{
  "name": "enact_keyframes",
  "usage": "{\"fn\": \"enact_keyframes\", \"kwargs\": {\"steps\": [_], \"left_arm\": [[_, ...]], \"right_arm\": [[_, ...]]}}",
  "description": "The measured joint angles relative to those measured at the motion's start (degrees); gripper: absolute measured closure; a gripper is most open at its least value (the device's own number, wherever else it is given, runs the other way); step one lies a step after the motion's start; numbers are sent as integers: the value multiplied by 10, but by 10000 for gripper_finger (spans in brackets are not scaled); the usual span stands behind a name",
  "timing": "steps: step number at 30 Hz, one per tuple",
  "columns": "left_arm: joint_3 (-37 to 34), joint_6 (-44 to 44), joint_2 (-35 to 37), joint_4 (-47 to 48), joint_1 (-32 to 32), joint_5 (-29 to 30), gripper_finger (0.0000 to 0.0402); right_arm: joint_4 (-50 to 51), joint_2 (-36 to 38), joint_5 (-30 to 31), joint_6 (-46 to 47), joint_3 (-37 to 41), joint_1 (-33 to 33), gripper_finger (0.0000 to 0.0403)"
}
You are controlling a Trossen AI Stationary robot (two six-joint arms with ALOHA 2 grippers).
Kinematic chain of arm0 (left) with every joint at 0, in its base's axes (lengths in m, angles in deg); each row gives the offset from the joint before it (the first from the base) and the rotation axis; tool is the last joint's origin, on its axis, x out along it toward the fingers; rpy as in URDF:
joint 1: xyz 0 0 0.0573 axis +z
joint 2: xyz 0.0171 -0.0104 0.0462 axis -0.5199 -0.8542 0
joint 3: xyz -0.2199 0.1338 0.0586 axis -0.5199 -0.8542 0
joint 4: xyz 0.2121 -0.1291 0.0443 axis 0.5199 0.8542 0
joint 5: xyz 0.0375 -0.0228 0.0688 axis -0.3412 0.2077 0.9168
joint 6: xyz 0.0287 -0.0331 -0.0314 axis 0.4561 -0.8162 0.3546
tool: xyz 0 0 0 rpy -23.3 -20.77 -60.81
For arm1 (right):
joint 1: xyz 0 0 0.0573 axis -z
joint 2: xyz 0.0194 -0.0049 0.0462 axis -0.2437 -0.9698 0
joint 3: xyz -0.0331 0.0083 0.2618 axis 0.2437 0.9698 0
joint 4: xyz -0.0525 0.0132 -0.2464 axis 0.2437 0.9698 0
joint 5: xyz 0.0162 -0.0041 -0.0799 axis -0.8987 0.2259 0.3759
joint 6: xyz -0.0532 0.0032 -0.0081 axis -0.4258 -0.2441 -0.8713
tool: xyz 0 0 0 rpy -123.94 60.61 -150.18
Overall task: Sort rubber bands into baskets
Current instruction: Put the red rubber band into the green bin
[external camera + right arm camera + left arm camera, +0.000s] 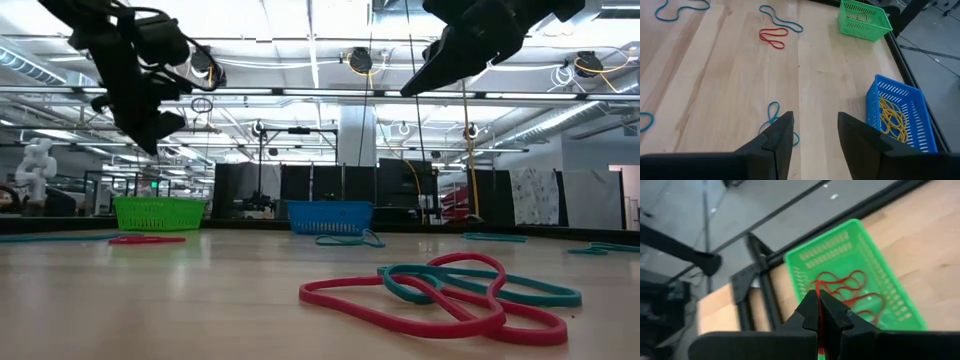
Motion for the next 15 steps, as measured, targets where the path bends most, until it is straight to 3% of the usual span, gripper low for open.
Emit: {"fn": "enact_keyframes", "kwargs": {"steps": [9,15], "left_arm": [[-19,27,-3,-61,11,-36,399],[-19,28,-4,-64,11,-36,367]], "right_arm": [[-1,0,0,4,0,0,257],[-1,0,0,5,0,0,257]]}}
